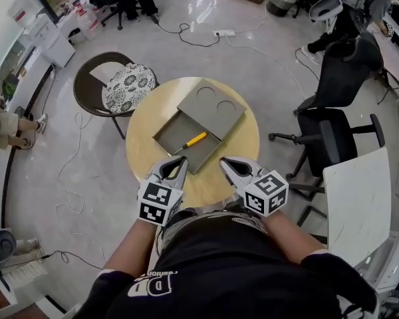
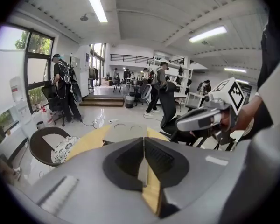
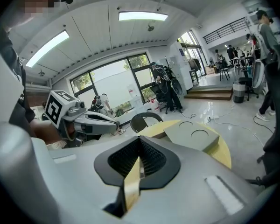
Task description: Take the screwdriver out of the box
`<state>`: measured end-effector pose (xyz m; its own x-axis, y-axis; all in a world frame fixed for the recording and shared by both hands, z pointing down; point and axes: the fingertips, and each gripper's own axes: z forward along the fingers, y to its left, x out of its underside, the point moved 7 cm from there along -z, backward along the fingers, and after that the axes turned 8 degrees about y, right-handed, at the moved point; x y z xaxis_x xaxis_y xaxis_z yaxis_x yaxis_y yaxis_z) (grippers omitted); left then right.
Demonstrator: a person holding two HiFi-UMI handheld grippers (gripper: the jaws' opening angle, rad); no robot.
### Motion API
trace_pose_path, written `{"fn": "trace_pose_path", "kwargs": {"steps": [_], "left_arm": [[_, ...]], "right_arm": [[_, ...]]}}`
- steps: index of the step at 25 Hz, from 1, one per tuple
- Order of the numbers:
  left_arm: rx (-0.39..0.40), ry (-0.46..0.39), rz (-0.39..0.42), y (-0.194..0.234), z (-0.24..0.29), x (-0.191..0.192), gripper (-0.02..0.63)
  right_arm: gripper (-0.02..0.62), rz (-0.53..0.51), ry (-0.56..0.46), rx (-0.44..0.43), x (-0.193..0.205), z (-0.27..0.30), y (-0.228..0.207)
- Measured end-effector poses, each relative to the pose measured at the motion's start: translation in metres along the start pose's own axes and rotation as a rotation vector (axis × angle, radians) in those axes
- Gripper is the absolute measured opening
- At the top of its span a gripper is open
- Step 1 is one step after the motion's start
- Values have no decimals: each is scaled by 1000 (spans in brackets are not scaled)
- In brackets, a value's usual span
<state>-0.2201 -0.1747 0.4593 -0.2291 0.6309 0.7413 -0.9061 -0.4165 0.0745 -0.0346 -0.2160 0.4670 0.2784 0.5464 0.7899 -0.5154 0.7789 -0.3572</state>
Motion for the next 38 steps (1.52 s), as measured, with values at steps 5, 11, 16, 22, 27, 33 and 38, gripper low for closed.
{"fn": "trace_pose_path", "kwargs": {"steps": [5,11,16,22,27,33,38], "left_arm": [[-6,94,95,8,29,9,102],[-5,210,175,20,68,24,135],[2,284,251,31,103,32,140],[13,384,351,39,149,49,146],[29,438,373,46,180,54,155],[65,498,392,52,211,60,166],[80,564,420,56,234,72,175]], "right_arm": [[1,13,17,0,6,4,-3],[1,47,25,24,16,1,-7],[0,71,48,30,24,3,-9],[2,116,60,56,33,0,-18],[1,136,62,74,36,0,-24],[2,154,62,105,41,-7,-26],[1,177,56,140,48,-18,-30]]}}
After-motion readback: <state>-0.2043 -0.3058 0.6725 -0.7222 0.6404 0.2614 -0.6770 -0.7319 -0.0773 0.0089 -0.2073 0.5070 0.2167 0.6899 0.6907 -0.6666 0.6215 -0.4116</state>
